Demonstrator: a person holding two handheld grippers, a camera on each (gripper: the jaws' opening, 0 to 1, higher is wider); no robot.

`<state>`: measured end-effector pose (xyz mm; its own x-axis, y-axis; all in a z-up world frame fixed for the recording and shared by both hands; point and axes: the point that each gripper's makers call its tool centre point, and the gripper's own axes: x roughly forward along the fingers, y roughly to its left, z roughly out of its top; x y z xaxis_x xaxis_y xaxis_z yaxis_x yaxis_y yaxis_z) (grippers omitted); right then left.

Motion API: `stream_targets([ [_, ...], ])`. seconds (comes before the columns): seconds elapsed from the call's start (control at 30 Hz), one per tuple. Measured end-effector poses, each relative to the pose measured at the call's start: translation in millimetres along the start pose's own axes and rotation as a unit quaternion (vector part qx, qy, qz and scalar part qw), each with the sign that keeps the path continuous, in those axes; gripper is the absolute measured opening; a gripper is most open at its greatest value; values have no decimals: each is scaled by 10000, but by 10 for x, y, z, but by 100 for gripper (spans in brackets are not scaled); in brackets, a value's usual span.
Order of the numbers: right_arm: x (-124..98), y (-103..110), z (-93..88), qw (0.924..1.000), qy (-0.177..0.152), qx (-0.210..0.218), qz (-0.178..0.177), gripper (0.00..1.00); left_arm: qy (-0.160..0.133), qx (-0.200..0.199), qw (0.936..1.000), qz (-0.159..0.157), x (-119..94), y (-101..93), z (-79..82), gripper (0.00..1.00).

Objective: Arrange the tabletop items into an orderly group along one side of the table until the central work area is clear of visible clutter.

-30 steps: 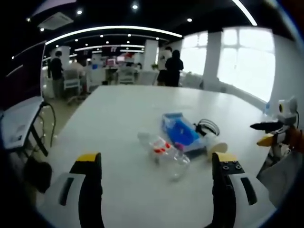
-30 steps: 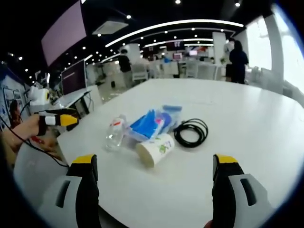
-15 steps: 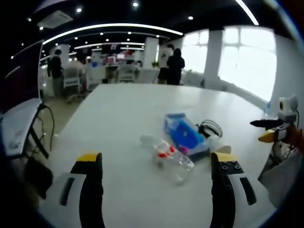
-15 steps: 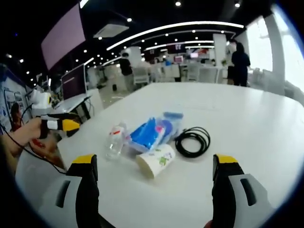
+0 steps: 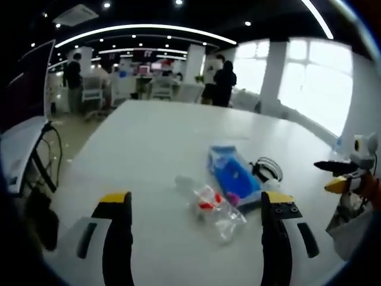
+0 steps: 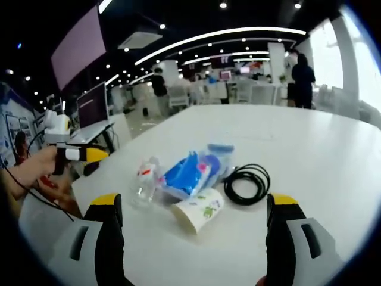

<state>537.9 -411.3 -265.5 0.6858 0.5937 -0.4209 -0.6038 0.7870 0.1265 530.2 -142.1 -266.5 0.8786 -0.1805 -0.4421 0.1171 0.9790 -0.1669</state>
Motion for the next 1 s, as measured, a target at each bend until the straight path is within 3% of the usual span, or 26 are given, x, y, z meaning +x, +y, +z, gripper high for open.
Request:
stream_targets([
  [0.33, 101, -22, -28, 9999, 41, 107, 11, 100, 169, -184, 9996, 132, 261, 40, 34, 83],
  [0.57, 186, -11, -156, 9997, 181, 121, 96, 100, 224, -137, 9994, 217, 461, 70, 81, 80],
  [1.0, 226, -25, -260, 9990, 357, 232, 155, 100, 503, -131, 9985, 147, 822, 59, 83, 77],
])
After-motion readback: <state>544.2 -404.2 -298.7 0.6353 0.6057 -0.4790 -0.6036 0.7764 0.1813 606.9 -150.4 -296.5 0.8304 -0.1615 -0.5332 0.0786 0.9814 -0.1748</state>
